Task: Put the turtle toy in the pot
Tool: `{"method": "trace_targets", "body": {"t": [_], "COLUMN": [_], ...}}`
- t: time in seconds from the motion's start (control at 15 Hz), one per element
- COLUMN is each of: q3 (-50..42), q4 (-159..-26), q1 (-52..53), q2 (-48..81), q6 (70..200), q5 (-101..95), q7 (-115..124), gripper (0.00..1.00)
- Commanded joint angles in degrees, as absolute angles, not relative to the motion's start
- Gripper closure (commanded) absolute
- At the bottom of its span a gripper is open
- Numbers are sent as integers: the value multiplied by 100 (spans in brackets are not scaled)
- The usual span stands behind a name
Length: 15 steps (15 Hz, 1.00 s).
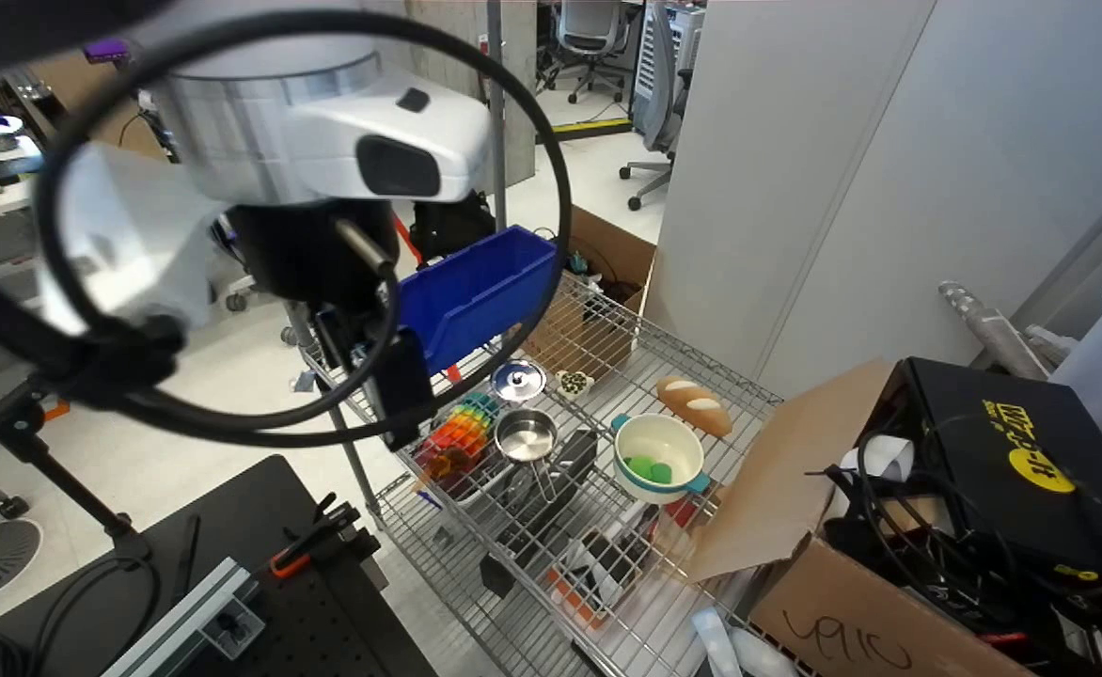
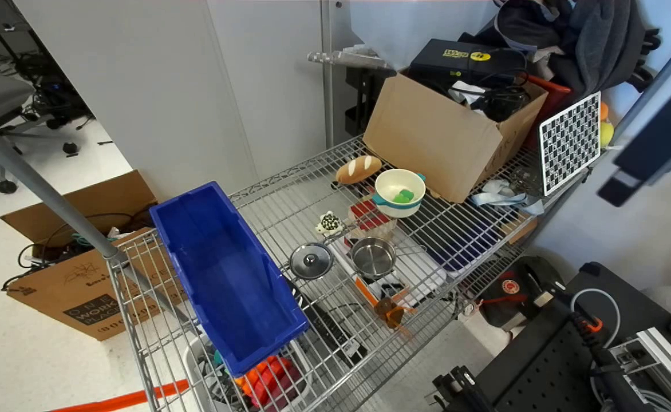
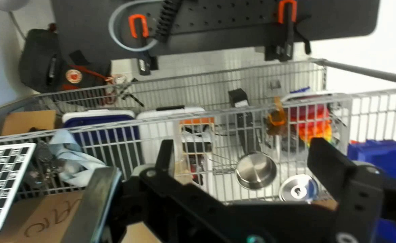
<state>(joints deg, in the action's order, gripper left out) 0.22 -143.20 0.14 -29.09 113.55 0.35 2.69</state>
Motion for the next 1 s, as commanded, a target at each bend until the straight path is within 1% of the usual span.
{"method": "trace_targets", "body": {"t": [0.0,0.27,0.47,0.93], "q3": [36,237,328,-37], "q4": [-13586,-12822,-12039,-9722], "q1": [244,356,418,985], "q2": [-1424,100,1251,3674], "q6": [12315,13532,14050,13958], "q5": [950,1131,726,-37], "q7": [493,637,1250,2402], "gripper": [0,0,0,0]}}
